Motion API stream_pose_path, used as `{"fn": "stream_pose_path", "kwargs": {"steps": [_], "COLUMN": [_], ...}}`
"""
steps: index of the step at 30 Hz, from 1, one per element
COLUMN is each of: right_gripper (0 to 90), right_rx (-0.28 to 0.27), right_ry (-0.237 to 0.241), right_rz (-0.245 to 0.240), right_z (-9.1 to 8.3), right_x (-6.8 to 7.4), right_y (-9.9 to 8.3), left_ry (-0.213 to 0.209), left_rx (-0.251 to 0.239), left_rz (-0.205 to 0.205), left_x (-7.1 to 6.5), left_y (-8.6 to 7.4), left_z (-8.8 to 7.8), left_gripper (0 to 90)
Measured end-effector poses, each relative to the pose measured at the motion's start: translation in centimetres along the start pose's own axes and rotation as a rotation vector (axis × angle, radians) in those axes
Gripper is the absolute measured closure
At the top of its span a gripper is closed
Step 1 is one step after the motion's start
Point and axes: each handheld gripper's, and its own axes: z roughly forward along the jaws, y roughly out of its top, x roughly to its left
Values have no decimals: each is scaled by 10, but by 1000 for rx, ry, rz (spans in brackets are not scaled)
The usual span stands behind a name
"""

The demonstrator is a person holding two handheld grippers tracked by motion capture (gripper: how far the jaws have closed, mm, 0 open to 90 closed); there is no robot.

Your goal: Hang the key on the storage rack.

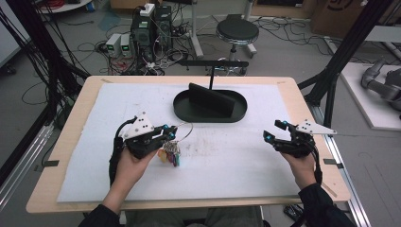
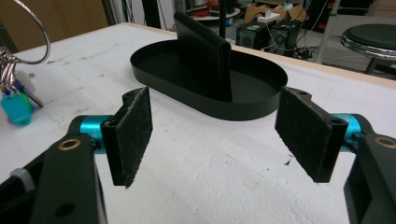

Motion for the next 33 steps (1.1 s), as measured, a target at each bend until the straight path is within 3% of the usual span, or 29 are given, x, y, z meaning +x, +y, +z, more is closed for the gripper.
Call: {"fn": "stream_pose_path", "kwargs": {"steps": [9, 33], "right_gripper": [279, 279], "right_rx": [-1, -4], "right_ry": [-1, 0], "right_rz": [3, -1], "right_z": [0, 0], "right_x": [-1, -3], "right_y": [0, 0], "left_ry": [3, 69], "left_rx": [-21, -71], "left_rz": [13, 20], "left_x": [10, 39], "left_y": [24, 76], "left_z": [8, 22], "left_gripper": [864, 864]}}
